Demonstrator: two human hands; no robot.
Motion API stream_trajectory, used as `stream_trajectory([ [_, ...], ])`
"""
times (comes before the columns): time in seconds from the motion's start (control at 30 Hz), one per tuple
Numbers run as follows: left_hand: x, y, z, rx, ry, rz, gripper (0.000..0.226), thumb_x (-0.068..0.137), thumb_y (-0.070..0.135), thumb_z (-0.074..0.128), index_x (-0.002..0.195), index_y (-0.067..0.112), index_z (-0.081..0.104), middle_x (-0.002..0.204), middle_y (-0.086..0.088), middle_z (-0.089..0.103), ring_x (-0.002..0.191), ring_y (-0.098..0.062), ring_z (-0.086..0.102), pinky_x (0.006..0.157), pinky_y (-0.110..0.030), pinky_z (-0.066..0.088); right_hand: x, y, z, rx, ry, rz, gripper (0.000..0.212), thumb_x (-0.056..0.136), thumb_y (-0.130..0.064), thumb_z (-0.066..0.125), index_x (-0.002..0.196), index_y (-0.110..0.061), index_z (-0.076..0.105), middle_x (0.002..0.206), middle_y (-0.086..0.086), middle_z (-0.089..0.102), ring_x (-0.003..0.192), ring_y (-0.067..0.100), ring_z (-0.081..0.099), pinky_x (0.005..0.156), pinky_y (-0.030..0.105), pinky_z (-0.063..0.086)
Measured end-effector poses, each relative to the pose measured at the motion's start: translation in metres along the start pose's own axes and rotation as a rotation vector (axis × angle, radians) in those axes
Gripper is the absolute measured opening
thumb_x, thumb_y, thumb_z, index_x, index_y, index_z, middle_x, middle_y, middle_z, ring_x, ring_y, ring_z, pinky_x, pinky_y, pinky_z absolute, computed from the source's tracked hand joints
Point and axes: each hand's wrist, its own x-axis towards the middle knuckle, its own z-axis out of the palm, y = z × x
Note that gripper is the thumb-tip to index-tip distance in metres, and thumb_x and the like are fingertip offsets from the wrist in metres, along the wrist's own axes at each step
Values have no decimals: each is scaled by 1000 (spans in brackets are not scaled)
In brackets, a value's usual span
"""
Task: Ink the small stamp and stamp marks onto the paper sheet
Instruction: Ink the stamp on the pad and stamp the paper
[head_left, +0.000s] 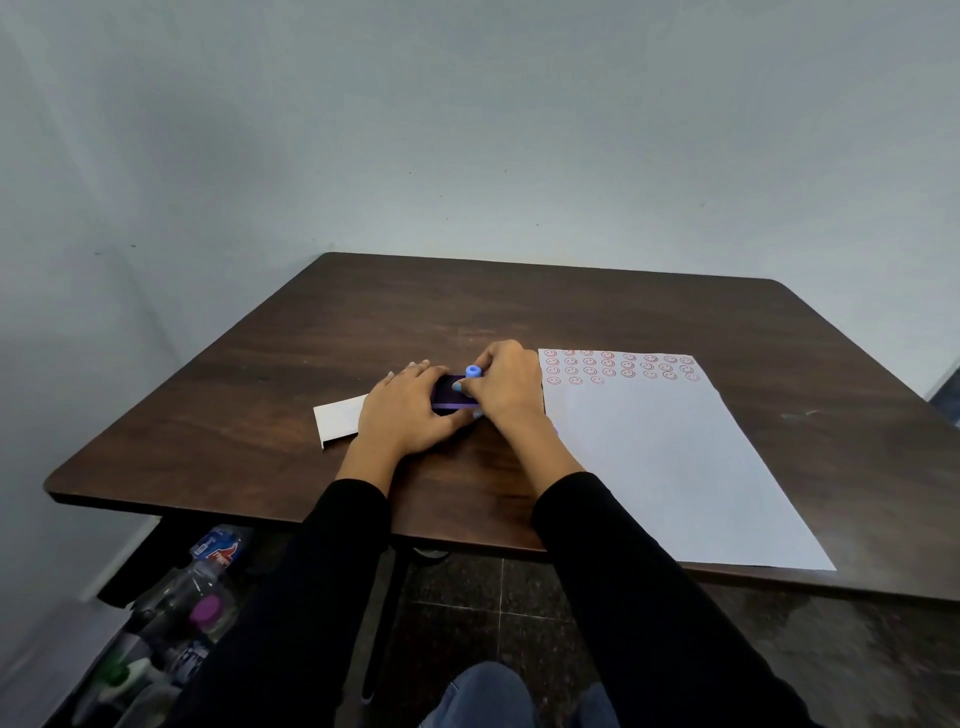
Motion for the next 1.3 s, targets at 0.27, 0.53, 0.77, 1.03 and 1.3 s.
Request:
stream_trajectory([
  [0.27,-2,1,-1,17,-16,-8,99,60,78,37,140,20,38,149,-8,39,142,-24,27,116,-45,18,-5,5,-3,133,44,-13,20,71,-21,79,85,-10,69,86,8,72,75,18,62,63,25,45],
  [0.53,-12,52,-6,-122,145,282,54,86,53,50,133,27,48,147,-1,44,142,-16,27,119,-43,14,9,52,-101,1468,169,275,10,83,-14,69,92,-13,64,73,1,71,60,8,64,57,17,54],
  [0.77,-25,104,9,116,-200,471,58,91,60,29,125,23,57,139,3,53,132,-11,43,119,-41,15,6,96,-112,1714,81,463,24,82,-25,69,92,-4,64,84,9,68,69,13,65,57,20,57],
  [1.03,-27,91,12,70,63,414,47,92,51,39,100,17,71,105,2,73,98,-11,65,112,-36,31,9,120,-117,1756,7,436,26,82,-31,69,88,-5,66,75,5,73,62,11,66,60,23,57],
  [1.3,61,111,17,14,-248,207,62,69,64,65,116,23,57,128,0,58,128,-25,46,106,-45,31,12,127,-119,1721,-50,443,27,82,-33,69,88,-7,68,78,3,71,67,10,65,62,23,57],
])
